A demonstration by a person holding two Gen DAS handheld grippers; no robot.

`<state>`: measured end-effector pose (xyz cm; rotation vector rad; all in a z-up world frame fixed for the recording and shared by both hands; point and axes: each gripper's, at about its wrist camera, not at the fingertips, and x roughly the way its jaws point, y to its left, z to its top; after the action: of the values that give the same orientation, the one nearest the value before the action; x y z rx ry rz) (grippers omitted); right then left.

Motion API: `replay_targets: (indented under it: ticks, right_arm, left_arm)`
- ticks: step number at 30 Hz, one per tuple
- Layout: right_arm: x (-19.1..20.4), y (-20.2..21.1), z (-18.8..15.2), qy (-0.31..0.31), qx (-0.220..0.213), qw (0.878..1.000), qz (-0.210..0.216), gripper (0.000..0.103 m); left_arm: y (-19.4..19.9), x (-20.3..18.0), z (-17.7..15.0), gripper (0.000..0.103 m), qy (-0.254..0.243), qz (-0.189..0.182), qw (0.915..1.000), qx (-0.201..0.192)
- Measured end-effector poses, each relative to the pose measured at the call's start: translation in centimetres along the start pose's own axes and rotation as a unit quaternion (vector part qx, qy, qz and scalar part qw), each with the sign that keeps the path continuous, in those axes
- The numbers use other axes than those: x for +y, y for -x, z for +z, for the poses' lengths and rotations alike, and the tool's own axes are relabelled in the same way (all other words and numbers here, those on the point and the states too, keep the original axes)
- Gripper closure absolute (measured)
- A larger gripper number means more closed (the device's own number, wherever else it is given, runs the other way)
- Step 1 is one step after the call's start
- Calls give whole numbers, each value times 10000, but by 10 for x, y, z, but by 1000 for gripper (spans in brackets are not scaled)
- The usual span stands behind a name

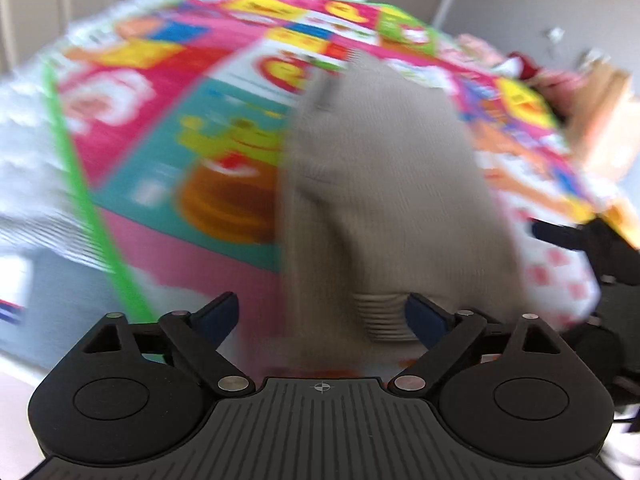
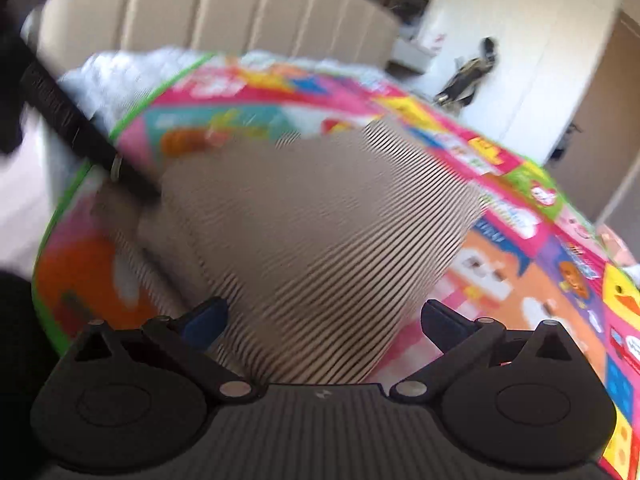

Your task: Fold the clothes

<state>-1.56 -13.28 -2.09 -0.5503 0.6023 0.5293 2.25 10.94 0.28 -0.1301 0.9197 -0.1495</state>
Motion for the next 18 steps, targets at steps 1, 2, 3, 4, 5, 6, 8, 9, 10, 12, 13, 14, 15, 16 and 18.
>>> replay_targets:
  ticks: [1, 2, 3, 4, 5, 6, 8, 9, 10, 12, 13, 14, 15, 16, 18]
  right_arm:
    - [0, 2, -2, -22, 7, 10000, -32, 0]
    - [0, 4, -5, -44, 14, 10000, -64, 0]
    - [1, 9, -6, 0, -80, 9999, -108, 0]
    - [4, 17, -7, 79, -228, 9996, -159, 0]
    - [8, 23, -6, 209, -389, 9989, -161, 0]
    - [14, 30, -5, 366, -556, 9977, -137, 0]
    - [28, 34, -2, 622, -755, 9952, -34, 0]
    - [37, 31, -1, 756, -775, 9941, -7, 1]
    - [46, 26, 1, 898, -761, 9930, 3, 2]
    - [57, 17, 4, 1063, -735, 9916, -3, 9]
    - [55, 14, 6, 1023, -724, 9921, -34, 9]
    - [53, 11, 7, 982, -714, 9926, -65, 9]
    - [51, 9, 9, 942, -704, 9930, -95, 13]
    - [49, 6, 11, 902, -694, 9934, -126, 16]
    - [36, 1, 13, 676, -619, 9956, -170, 17]
  left_arm:
    - [2, 6, 0, 9, -20, 92, 10000, -2]
    - [3, 11, -1, 9, 2, 93, 10000, 8]
    - [5, 14, -2, 9, -4, 67, 10000, 5]
    - [7, 17, -3, 8, -18, 39, 10000, -1]
    - [9, 19, -5, 8, -31, 11, 10000, -7]
    - [10, 20, -6, 7, -56, -23, 10000, -16]
    - [9, 19, -7, 6, -81, -119, 9999, 2]
    - [7, 17, -7, 6, -71, -139, 9999, 18]
    - [6, 14, -8, 6, -58, -149, 9999, 24]
    - [5, 10, -7, 6, -76, -198, 9998, 3]
    - [5, 8, -7, 6, -98, -233, 9997, -16]
    - [6, 5, -6, 5, -195, -258, 9995, -36]
    - [7, 3, -5, 5, -307, -282, 9991, -56]
    - [7, 1, -5, 5, -418, -305, 9986, -76]
    - [9, -4, -3, 4, -641, -352, 9973, -117]
